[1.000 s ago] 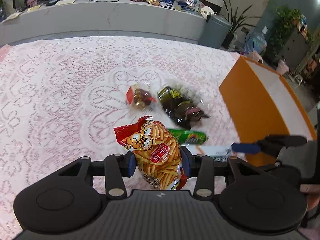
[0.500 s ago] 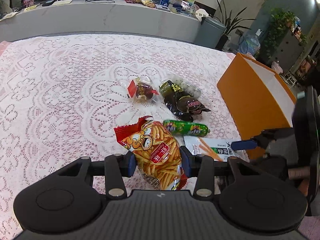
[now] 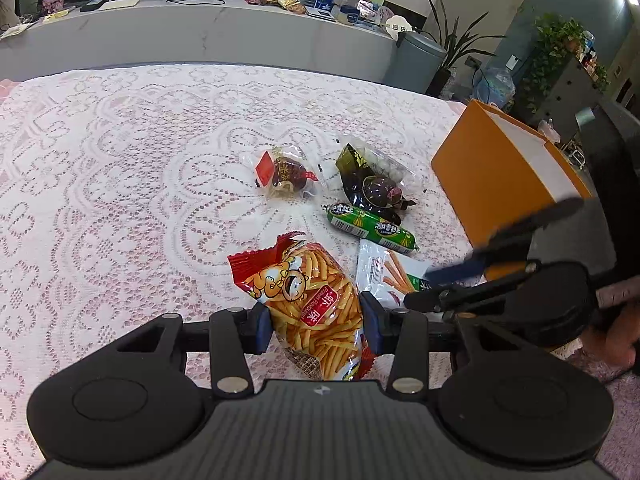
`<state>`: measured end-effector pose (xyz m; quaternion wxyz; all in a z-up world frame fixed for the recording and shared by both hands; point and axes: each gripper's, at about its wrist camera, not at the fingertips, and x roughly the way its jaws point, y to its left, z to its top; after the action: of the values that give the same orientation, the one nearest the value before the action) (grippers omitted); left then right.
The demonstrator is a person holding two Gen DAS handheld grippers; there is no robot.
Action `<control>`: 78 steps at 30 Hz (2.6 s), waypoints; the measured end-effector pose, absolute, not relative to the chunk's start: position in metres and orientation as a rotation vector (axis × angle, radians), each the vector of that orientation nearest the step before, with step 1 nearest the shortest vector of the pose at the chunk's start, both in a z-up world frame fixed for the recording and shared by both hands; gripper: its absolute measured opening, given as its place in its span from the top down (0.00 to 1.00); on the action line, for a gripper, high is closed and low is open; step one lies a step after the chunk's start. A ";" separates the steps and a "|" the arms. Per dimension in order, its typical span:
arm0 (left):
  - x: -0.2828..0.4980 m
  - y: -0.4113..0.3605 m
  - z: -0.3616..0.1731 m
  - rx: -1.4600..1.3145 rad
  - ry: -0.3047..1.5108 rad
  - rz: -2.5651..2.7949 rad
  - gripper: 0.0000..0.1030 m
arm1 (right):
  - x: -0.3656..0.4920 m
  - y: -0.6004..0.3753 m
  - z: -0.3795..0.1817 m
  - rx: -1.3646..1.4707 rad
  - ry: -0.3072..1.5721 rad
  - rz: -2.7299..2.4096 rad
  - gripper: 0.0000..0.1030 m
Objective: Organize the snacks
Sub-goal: 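Grasp the orange chip bag with the left gripper while the right gripper grasps the white breadstick pack, then lift both held packs and carry them over the orange box, then lower both packs into the box and open both grippers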
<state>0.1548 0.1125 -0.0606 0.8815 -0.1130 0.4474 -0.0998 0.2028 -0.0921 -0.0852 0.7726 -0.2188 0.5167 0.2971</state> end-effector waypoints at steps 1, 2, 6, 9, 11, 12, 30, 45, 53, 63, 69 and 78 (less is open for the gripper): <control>0.155 0.113 -0.061 -0.234 0.933 -0.209 0.52 | 0.204 -0.090 -0.084 -0.518 1.113 0.657 0.57; 0.155 0.113 -0.061 -0.231 0.934 -0.211 0.52 | 0.206 -0.089 -0.083 -0.563 1.107 0.669 0.38; 0.155 0.111 -0.060 -0.223 0.928 -0.218 0.52 | 0.223 -0.091 -0.086 -0.633 1.137 0.673 0.36; 0.156 0.109 -0.060 -0.216 0.927 -0.226 0.52 | 0.236 -0.096 -0.091 -0.587 1.218 0.698 0.36; 0.156 0.108 -0.061 -0.210 0.929 -0.229 0.52 | 0.241 -0.096 -0.096 -0.583 1.260 0.722 0.36; 0.156 0.109 -0.062 -0.208 0.930 -0.229 0.52 | 0.242 -0.096 -0.098 -0.589 1.273 0.735 0.36; 0.158 0.108 -0.065 -0.220 0.938 -0.231 0.52 | 0.217 -0.100 -0.091 -0.623 1.206 0.765 0.55; 0.141 0.088 -0.028 -0.138 0.894 -0.216 0.52 | 0.186 -0.134 -0.018 -0.430 1.073 0.732 0.56; 0.144 0.051 0.020 -0.072 0.850 -0.257 0.52 | 0.174 -0.170 0.028 -0.437 0.944 0.675 0.56; 0.175 -0.022 0.065 0.038 0.779 -0.391 0.52 | 0.191 -0.243 0.052 -0.456 0.912 0.528 0.55; 0.203 -0.073 0.064 0.116 0.783 -0.470 0.52 | 0.209 -0.284 0.044 -0.436 0.934 0.456 0.55; 0.247 -0.132 0.038 0.260 0.847 -0.576 0.52 | 0.244 -0.324 0.004 -0.406 1.021 0.397 0.55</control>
<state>0.2473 -0.1322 0.0384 0.8637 0.1241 0.4040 -0.2748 0.2441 -0.3243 0.0039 0.8342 -0.1916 0.4818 0.1875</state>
